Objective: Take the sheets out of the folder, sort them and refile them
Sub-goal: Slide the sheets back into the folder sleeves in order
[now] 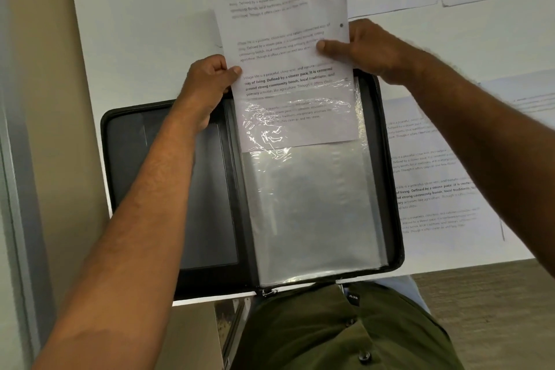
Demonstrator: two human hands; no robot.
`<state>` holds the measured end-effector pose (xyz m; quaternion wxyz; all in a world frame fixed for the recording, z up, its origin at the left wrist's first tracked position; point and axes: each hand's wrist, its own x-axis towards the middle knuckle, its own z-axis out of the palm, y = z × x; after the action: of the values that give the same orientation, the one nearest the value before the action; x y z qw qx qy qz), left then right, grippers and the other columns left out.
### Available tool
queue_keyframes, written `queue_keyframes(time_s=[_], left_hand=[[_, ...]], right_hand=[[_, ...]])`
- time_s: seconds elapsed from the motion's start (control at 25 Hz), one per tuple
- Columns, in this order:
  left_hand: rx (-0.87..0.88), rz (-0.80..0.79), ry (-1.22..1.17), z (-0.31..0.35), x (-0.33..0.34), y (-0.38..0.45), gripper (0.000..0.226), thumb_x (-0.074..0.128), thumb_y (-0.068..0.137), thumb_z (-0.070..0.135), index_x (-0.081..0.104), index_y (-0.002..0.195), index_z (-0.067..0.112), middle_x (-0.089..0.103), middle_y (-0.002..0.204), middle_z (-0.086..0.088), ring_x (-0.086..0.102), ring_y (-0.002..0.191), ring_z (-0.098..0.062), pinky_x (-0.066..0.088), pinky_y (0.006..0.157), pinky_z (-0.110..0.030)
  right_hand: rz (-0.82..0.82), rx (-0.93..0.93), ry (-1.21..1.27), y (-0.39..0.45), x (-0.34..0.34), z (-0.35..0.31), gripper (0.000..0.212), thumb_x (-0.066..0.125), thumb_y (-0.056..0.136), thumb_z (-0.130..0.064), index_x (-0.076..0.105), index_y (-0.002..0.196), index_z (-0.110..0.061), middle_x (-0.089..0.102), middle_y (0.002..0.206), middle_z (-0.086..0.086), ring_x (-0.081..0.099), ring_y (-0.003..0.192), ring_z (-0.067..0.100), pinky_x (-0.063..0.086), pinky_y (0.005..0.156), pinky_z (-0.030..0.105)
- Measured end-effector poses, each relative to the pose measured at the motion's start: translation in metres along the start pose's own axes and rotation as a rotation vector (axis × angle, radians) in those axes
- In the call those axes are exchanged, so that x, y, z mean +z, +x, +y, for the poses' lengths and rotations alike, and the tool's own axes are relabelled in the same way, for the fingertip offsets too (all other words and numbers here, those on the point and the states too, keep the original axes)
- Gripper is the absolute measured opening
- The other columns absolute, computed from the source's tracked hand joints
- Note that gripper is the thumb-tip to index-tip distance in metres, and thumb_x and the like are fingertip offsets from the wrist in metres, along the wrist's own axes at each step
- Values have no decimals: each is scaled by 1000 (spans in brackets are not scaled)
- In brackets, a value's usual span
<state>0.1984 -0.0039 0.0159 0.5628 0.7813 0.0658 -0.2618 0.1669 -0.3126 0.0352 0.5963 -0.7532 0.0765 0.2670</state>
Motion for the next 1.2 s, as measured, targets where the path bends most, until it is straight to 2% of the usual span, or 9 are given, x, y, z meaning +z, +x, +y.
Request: queue_keyframes(time_s=[0.16,0.36,0.52,0.6,0.72,0.88,1.0,1.12,1.2], left_hand=[[-33,-61,-20,4,-4,2,9,66,99,12,72,97,19,76,90,9,63,69,3,47,68,-14],[-47,7,-93,2,-3,3,8,67,99,20,72,95,16,77,91,7,64,74,-4,48,68,-18],[-36,-11,-33,2,-1,3,13,69,98,14,72,100,2,77,90,5,68,74,1,53,71,-16],[-33,-34,25,2,1,3,25,70,96,12,70,112,-6,78,105,-4,73,92,-7,59,87,-24],[-32,-73,37,4,3,4,23,68,95,10,72,118,8,76,115,1,73,106,-11,57,93,-22],[-31,-40,-5,5,4,5,9,69,98,22,72,94,15,75,102,2,69,84,-4,51,74,-13],[-52,-6,-2,4,5,5,22,67,99,22,66,77,21,72,90,4,61,68,2,45,62,-10],[-51,-16,25,0,2,7,29,69,97,18,57,71,15,70,84,4,61,67,1,47,66,-12],[-39,-34,49,2,1,7,18,70,92,17,62,83,3,73,96,-4,68,81,-7,57,82,-21]], right_hand=[[-57,8,-129,1,-6,-1,33,67,101,-29,68,131,-17,74,121,-6,74,105,9,61,90,25],[-176,97,-267,6,-9,-4,43,73,94,-34,66,134,-20,74,124,-2,72,111,17,57,97,33],[-24,41,-90,8,-6,-8,24,70,98,-30,68,121,-26,75,113,-15,73,102,3,58,82,16],[49,-3,-64,10,-6,-9,19,66,101,-29,69,120,-25,75,108,-19,73,98,-3,55,76,10],[32,8,-138,14,-6,-9,23,66,101,-29,71,122,-21,75,111,-16,73,100,0,56,80,13],[-35,62,-240,18,-7,-14,36,70,97,-35,72,125,-13,75,118,-5,73,103,10,56,91,25],[-90,90,-301,20,-7,-18,31,69,97,-35,70,123,-17,74,116,-5,70,102,11,55,92,27],[-29,64,-274,24,-7,-21,37,69,98,-34,68,132,-18,72,124,-4,70,108,10,54,94,28],[9,44,-229,27,-9,-21,41,70,98,-35,66,135,-16,72,126,-5,70,110,11,55,97,29]])
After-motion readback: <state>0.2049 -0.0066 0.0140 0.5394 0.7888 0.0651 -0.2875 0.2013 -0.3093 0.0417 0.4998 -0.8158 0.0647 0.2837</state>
